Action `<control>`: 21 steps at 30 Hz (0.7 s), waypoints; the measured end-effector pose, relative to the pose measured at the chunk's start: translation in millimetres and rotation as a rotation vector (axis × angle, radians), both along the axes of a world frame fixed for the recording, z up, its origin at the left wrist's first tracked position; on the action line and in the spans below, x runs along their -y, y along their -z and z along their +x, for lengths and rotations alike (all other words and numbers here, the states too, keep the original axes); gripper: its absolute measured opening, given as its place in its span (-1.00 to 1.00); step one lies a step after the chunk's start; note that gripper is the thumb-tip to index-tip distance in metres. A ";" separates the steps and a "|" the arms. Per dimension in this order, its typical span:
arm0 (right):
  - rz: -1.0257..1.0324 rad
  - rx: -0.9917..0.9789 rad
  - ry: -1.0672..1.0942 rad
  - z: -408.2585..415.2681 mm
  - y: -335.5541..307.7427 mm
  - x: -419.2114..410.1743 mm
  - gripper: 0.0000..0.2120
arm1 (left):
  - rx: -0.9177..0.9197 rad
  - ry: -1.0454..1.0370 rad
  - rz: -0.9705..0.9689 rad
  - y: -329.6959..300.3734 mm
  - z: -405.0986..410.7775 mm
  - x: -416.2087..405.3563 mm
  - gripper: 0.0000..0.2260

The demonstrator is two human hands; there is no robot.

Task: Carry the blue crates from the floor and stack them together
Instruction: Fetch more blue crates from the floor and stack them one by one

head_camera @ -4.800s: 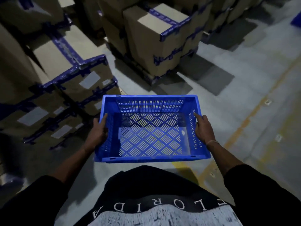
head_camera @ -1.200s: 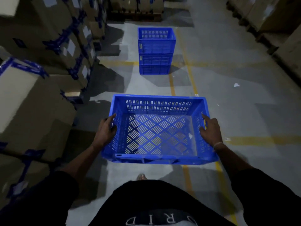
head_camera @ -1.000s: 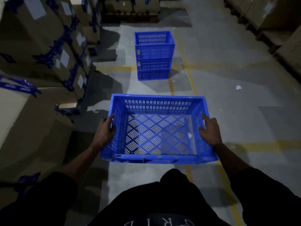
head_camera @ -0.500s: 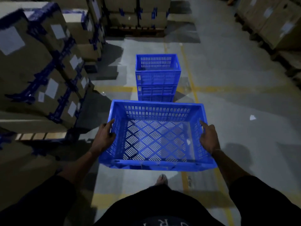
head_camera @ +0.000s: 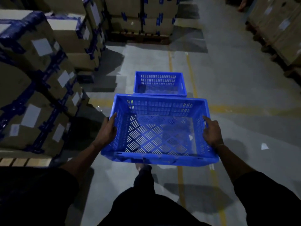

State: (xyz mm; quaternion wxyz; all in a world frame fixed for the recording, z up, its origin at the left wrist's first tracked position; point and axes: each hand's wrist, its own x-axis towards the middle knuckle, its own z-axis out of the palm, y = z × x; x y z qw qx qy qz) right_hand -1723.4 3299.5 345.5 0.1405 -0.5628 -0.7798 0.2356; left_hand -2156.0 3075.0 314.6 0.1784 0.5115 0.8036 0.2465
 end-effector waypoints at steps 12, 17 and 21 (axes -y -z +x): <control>-0.050 0.020 0.042 -134.0 21.8 -221.6 -0.35 | 0.024 0.072 -0.081 9.0 -138.6 -240.0 -0.37; -0.065 0.020 0.059 -168.7 32.9 -304.3 -0.25 | 0.050 0.032 -0.081 5.7 -164.7 -323.0 -0.40; -0.057 0.036 0.069 -202.4 44.7 -374.9 -0.20 | 0.081 0.015 -0.049 27.8 -192.4 -391.0 -0.44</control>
